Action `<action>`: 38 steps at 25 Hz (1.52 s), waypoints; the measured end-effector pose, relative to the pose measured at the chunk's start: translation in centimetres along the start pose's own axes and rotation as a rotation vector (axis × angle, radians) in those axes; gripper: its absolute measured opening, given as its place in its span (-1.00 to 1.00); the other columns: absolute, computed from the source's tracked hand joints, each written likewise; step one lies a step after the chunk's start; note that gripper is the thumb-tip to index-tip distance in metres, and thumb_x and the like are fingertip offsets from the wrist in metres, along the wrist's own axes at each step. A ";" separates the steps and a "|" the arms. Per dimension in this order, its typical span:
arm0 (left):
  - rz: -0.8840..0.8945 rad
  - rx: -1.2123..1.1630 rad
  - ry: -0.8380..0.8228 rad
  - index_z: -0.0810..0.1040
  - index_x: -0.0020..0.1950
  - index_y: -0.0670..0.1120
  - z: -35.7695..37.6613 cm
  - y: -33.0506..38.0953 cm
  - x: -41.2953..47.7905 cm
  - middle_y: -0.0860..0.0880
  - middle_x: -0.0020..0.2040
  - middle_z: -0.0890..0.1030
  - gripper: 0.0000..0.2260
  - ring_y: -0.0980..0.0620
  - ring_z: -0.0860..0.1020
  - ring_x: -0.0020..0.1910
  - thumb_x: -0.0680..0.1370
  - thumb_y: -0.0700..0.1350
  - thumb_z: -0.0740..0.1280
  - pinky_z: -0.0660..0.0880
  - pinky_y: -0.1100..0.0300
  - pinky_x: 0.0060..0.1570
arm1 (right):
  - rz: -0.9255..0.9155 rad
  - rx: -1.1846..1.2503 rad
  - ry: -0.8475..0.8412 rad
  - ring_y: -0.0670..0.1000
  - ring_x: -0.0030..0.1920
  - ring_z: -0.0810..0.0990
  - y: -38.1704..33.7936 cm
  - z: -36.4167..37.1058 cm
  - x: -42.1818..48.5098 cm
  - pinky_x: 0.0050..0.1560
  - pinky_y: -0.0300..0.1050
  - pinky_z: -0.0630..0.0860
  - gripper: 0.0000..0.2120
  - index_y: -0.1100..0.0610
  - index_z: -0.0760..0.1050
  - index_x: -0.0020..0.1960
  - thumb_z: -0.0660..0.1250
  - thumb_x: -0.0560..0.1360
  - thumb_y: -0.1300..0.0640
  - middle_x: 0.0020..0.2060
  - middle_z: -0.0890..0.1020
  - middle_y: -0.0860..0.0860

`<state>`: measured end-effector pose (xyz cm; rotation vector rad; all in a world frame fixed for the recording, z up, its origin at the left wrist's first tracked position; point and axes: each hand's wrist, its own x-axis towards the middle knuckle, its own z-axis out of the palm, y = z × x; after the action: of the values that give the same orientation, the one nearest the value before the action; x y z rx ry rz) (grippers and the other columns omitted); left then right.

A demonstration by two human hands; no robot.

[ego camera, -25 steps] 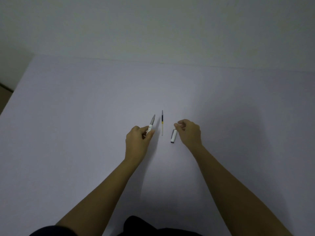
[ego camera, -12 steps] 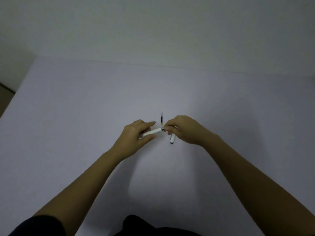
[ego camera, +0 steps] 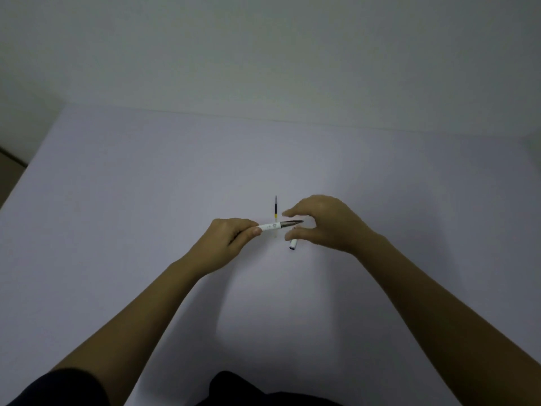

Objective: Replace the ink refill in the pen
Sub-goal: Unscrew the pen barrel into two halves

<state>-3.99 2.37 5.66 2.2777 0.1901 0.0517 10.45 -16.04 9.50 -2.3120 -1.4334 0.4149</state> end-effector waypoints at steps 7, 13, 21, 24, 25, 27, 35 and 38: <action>0.046 -0.009 0.013 0.58 -0.07 -0.09 -0.2 0.6 0.0 -0.04 -0.36 0.54 -0.81 0.10 0.45 -0.29 0.59 -0.07 0.20 0.33 0.41 -0.33 | -0.039 0.119 -0.035 -0.10 -0.25 0.53 -0.7 -0.3 0.4 -0.21 -0.14 0.40 -0.91 0.12 0.59 -0.08 0.37 0.46 0.11 -0.24 0.65 -0.03; 0.071 0.012 0.023 0.58 -0.06 -0.10 -0.4 1.1 0.4 -0.08 -0.33 0.57 -0.80 0.07 0.45 -0.28 0.59 -0.06 0.20 0.33 0.41 -0.33 | 0.052 0.073 -0.116 -0.13 -0.31 0.48 -0.8 -0.6 0.7 -0.20 -0.18 0.36 -0.77 0.10 0.57 0.03 0.16 0.57 0.05 -0.27 0.61 -0.08; 0.062 -0.009 0.041 0.59 -0.05 -0.06 -0.2 1.4 0.2 -0.02 -0.35 0.53 -0.82 0.12 0.44 -0.32 0.58 -0.06 0.21 0.32 0.41 -0.34 | 0.163 0.272 -0.102 -0.13 -0.12 0.54 -0.9 -1.0 0.1 -0.07 -0.25 0.44 -0.78 0.04 0.52 0.01 0.19 0.54 -0.05 -0.19 0.60 -0.11; 0.050 -0.012 0.034 0.59 -0.05 -0.04 -0.2 1.3 0.1 -0.01 -0.36 0.53 -0.82 0.13 0.44 -0.32 0.58 -0.05 0.21 0.32 0.43 -0.35 | 0.213 0.173 -0.191 -0.17 -0.34 0.50 -0.7 -0.7 0.3 -0.20 -0.20 0.41 -0.59 0.00 0.51 -0.28 0.02 0.61 -0.03 -0.42 0.57 -0.14; 0.049 -0.007 0.027 0.59 -0.05 -0.05 -0.2 1.2 0.1 -0.02 -0.36 0.54 -0.82 0.13 0.45 -0.31 0.58 -0.05 0.21 0.32 0.44 -0.35 | 0.200 0.179 -0.192 -0.19 -0.37 0.48 -0.6 -0.6 0.3 -0.25 -0.26 0.38 -0.64 0.01 0.52 -0.27 0.08 0.60 -0.02 -0.43 0.55 -0.15; 0.048 -0.003 0.014 0.59 -0.06 -0.07 -0.1 1.1 0.0 -0.06 -0.35 0.55 -0.81 0.10 0.45 -0.30 0.58 -0.05 0.21 0.32 0.43 -0.35 | 0.147 0.252 -0.147 -0.21 -0.36 0.48 -0.3 -0.5 0.1 -0.31 -0.38 0.33 -0.84 0.03 0.55 -0.19 0.27 0.52 0.03 -0.37 0.55 -0.17; 0.054 0.011 0.013 0.59 -0.08 -0.09 -0.1 0.9 -0.2 -0.08 -0.36 0.55 -0.79 0.11 0.43 -0.32 0.58 -0.04 0.20 0.31 0.43 -0.36 | 0.213 0.263 -0.146 -0.24 -0.35 0.51 0.2 0.0 0.1 -0.28 -0.39 0.38 -0.70 -0.11 0.46 -0.32 0.15 0.56 -0.07 -0.37 0.60 -0.16; 0.044 -0.003 0.015 0.59 -0.07 -0.08 0.0 0.9 -0.3 -0.05 -0.37 0.53 -0.80 0.14 0.43 -0.34 0.58 -0.05 0.21 0.31 0.44 -0.36 | 0.157 0.368 -0.054 -0.28 -0.33 0.49 0.2 -0.2 -0.3 -0.29 -0.44 0.38 -0.90 -0.04 0.50 -0.21 0.41 0.43 0.05 -0.34 0.56 -0.18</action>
<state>-4.15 1.73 6.33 2.2792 0.1480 0.0913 10.56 -16.39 9.57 -2.1290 -1.0920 0.7255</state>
